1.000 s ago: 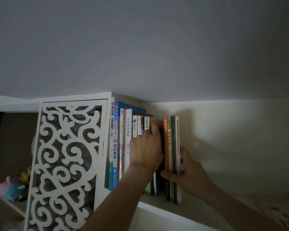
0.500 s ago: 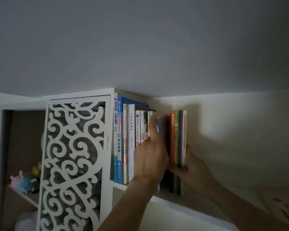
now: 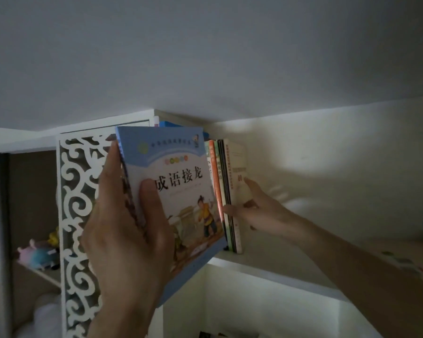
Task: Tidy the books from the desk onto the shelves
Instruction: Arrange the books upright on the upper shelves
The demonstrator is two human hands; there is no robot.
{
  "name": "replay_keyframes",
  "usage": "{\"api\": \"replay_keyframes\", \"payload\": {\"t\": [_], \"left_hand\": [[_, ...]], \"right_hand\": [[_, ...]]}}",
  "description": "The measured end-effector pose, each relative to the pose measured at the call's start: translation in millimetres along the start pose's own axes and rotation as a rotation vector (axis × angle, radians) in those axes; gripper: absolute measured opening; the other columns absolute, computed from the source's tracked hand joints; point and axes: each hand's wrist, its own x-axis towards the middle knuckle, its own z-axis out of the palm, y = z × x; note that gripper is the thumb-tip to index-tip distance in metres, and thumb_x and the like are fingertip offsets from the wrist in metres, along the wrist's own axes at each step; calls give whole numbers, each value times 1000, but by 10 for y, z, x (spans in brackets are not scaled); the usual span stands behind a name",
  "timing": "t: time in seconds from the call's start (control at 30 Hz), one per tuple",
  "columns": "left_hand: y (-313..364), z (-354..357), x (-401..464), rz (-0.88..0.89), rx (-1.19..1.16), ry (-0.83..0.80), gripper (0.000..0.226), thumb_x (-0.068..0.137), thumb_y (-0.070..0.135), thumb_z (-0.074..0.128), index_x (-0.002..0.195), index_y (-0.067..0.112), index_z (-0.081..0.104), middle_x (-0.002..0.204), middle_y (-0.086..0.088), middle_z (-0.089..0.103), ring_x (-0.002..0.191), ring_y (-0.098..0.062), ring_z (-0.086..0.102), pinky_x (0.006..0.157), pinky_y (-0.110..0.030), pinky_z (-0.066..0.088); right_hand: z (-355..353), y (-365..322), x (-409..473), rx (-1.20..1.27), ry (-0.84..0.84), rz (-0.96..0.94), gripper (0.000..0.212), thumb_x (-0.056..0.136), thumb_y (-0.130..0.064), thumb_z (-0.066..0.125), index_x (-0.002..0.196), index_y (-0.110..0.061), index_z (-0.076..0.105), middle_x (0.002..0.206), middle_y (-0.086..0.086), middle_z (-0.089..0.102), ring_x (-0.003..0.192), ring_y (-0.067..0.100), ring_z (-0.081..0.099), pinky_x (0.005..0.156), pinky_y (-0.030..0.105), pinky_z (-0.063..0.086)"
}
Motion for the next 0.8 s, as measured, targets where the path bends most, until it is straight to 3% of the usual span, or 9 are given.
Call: {"api": "replay_keyframes", "payload": {"t": [0.1, 0.17, 0.2, 0.27, 0.37, 0.5, 0.63, 0.73, 0.8], "left_hand": [[71, 161, -32, -18, -74, -50, 51, 107, 24, 48, 157, 22, 37, 100, 16, 62, 75, -12, 67, 59, -41, 60], [133, 303, -61, -82, -190, -108, 50, 107, 25, 48, 156, 25, 37, 101, 22, 64, 83, -3, 69, 61, -30, 61], [178, 378, -80, -128, -265, -136, 49, 107, 25, 49, 155, 26, 39, 103, 23, 66, 87, 0, 70, 63, -24, 60], [263, 564, -130, -252, -406, -190, 46, 107, 27, 52, 152, 27, 43, 103, 22, 68, 90, 4, 71, 65, -18, 60], [397, 869, -195, -422, -541, -298, 43, 106, 30, 54, 148, 28, 46, 109, 17, 69, 94, 5, 71, 71, -23, 63], [449, 1110, -376, -433, -597, -613, 36, 106, 40, 50, 141, 33, 47, 110, 20, 67, 96, 8, 69, 74, -20, 60], [382, 1313, -524, -265, -40, -999, 33, 98, 35, 61, 122, 13, 65, 113, -6, 72, 103, -27, 68, 77, -26, 47], [388, 1345, -626, -239, 34, -1164, 45, 94, 34, 66, 134, 12, 62, 124, -5, 69, 116, -27, 63, 91, -28, 46], [393, 1321, -663, -219, 7, -1217, 49, 100, 37, 60, 143, 13, 56, 131, -3, 67, 122, -25, 60, 97, -28, 44]], "right_hand": [[15, 50, -104, 66, 109, -48, 75, 85, -65, 64, 148, -35, 36, 131, -2, 63, 117, 19, 61, 105, 43, 48], [-34, 15, -188, 310, 223, -12, 38, 92, -64, 53, 117, -36, 62, 113, -5, 71, 103, 15, 66, 99, 41, 50], [-89, -21, -272, 486, 227, 32, 37, 92, -65, 53, 105, -34, 68, 103, -3, 74, 95, 18, 67, 94, 40, 51], [-222, -21, -441, 716, 132, 48, 46, 82, -64, 65, 99, -22, 75, 99, 15, 72, 86, 31, 64, 85, 41, 48], [-429, 22, -725, 548, 187, -15, 32, 81, -35, 74, 98, -8, 73, 99, 38, 59, 73, 35, 56, 68, 40, 46], [-713, 164, -853, 471, 428, 67, 11, 93, -14, 68, 94, -4, 70, 78, 16, 64, 48, 26, 54, 40, 25, 41], [-789, 335, -876, 341, 418, 332, 16, 94, -4, 66, 79, 1, 64, 54, 7, 63, 35, 12, 55, 38, 23, 47], [-776, 340, -913, 326, 348, 446, 21, 93, 5, 60, 75, -3, 56, 67, 13, 55, 31, 13, 54, 30, 18, 42], [-777, 343, -960, 266, 307, 493, 21, 90, 6, 64, 72, -3, 58, 76, 14, 54, 48, 18, 57, 37, 23, 47]]}}
